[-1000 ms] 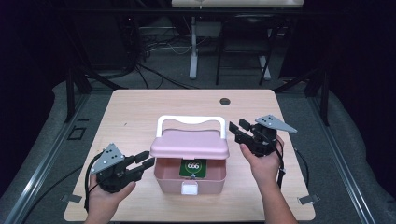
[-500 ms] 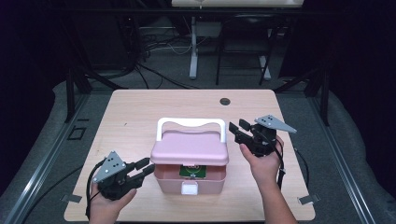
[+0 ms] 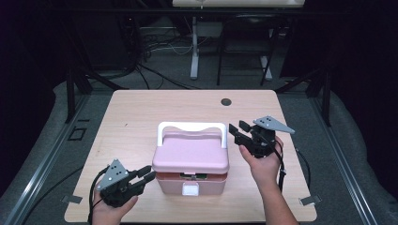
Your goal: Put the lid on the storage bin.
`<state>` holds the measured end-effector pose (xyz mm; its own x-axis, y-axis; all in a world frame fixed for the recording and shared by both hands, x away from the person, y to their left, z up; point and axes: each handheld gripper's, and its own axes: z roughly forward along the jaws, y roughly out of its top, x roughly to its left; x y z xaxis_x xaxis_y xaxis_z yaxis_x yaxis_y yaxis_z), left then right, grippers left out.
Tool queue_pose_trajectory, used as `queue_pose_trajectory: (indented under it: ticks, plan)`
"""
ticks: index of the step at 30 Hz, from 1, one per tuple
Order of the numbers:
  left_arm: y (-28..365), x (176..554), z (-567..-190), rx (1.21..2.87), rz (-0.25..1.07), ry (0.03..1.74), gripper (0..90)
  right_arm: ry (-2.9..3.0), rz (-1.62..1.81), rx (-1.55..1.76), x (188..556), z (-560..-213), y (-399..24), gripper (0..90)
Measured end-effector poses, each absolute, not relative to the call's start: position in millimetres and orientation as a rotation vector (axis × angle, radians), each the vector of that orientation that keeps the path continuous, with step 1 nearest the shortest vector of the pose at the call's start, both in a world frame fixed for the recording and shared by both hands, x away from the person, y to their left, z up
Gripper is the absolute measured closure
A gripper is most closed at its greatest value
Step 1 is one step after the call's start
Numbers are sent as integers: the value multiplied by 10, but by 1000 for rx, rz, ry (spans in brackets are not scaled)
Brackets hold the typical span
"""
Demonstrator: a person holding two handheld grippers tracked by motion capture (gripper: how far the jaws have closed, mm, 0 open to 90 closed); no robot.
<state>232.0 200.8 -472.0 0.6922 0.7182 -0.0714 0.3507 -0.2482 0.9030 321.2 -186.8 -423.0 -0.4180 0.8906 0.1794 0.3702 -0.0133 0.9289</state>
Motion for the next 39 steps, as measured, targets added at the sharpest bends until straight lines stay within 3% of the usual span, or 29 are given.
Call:
queue_pose_trajectory:
  ticks: [29,39]
  plan:
    - [2025,2285,-4954,1940,394,859,728,1794,1438,1316,3225,-4263,-1871,558]
    - [2120,2321,-4949,1889,401,906,716,1788,1441,1315,3223,-4257,-1886,558]
